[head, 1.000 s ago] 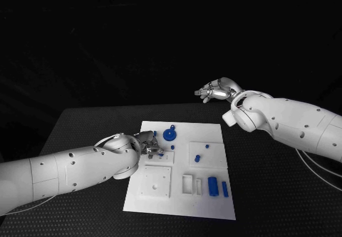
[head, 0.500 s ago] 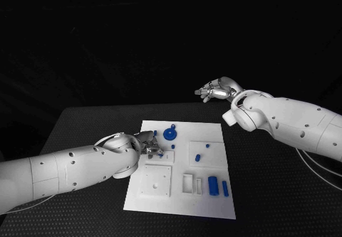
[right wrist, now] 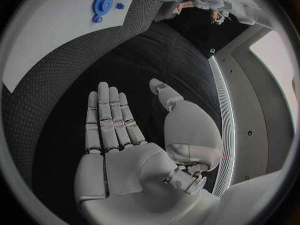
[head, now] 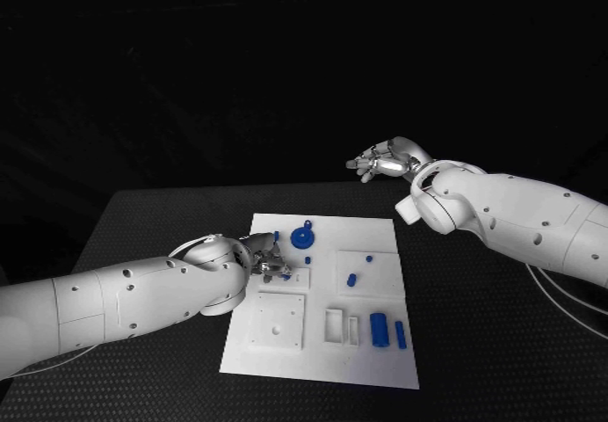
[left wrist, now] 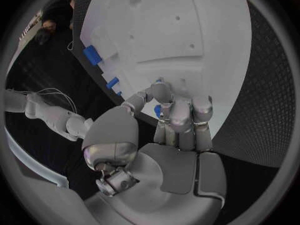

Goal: Assemble the parts on the task board

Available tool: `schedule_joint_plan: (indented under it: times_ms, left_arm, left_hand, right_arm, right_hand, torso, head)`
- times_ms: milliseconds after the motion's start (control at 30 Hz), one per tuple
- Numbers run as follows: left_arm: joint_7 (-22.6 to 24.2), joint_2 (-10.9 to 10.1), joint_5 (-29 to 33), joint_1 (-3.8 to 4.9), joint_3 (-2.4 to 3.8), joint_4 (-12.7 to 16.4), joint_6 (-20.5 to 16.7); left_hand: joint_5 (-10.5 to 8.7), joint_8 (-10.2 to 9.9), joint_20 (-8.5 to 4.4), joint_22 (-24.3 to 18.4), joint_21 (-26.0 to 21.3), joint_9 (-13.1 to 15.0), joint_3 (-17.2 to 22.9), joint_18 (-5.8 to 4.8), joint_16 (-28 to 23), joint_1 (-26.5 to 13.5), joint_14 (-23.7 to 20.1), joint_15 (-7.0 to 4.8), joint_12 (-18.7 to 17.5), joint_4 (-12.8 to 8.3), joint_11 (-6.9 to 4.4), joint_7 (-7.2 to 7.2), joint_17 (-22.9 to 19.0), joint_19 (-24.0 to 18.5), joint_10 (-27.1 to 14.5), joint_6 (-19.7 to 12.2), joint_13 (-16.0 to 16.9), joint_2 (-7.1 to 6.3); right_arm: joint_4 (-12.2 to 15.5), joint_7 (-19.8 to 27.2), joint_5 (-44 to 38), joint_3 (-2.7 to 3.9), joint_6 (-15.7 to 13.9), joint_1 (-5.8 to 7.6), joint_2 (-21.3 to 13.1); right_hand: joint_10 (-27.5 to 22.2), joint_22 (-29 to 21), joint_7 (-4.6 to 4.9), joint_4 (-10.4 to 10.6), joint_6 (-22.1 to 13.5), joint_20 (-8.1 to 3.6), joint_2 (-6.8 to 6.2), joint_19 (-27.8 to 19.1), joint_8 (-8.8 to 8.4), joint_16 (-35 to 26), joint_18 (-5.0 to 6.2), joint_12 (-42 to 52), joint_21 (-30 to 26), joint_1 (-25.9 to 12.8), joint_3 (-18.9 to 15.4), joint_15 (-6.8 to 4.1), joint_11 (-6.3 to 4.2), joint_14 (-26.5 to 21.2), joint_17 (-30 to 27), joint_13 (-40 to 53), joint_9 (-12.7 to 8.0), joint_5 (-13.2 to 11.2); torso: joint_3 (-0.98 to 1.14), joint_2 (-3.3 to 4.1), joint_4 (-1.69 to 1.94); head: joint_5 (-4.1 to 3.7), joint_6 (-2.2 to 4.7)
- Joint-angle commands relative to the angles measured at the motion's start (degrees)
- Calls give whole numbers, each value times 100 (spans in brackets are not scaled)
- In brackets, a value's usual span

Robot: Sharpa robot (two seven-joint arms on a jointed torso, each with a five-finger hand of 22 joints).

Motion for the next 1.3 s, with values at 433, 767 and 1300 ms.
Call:
schedule_joint_plan:
  times_ms: [433, 767, 1300]
  left_arm:
    - [-35, -13, -65, -19, -12, 10, 263]
    - [-60, -19, -76, -21, -11, -11, 252]
    - [-111, -34, -123, -21, -11, -31, 265]
  left_hand:
    - [19, 6, -543, 0, 13, 9, 313, 287, 32, 102, 30, -142, 25, -286, -32, -236, -14, -4, -12, 471, -10, 66]
    - [94, 6, -536, 7, 16, 19, 299, 280, 64, 94, 22, -143, 54, -311, -35, -241, -38, -22, -9, 500, -5, 73]
    - [326, 24, -528, 18, 30, 48, 282, 273, 177, 60, 28, -162, 160, -367, -56, -265, -75, -35, 6, 576, 29, 73]
  right_arm:
    - [-13, 30, 30, 1, 101, -12, 13]
    - [-36, 31, 36, 0, 108, -32, 32]
    - [-43, 31, 37, 0, 109, -37, 35]
  right_hand:
    - [-19, 15, 30, 37, -50, 0, 14, -53, 32, -36, -31, 26, -34, -69, -8, -5, 39, -57, 6, -18, -11, 41]
    - [-21, 18, 31, 38, -52, 1, 18, -56, 31, -38, -30, 27, -38, -71, -11, -4, 40, -59, 7, -24, -13, 45]
    - [-23, 20, 32, 39, -54, 2, 20, -59, 31, -39, -29, 28, -42, -73, -15, -3, 41, -62, 7, -30, -15, 48]
  torso:
    - [0, -2, -2]
    - [0, 1, 0]
    - [0, 3, -1]
  head:
    - [13, -12]
    - [16, -7]
    - [32, -17]
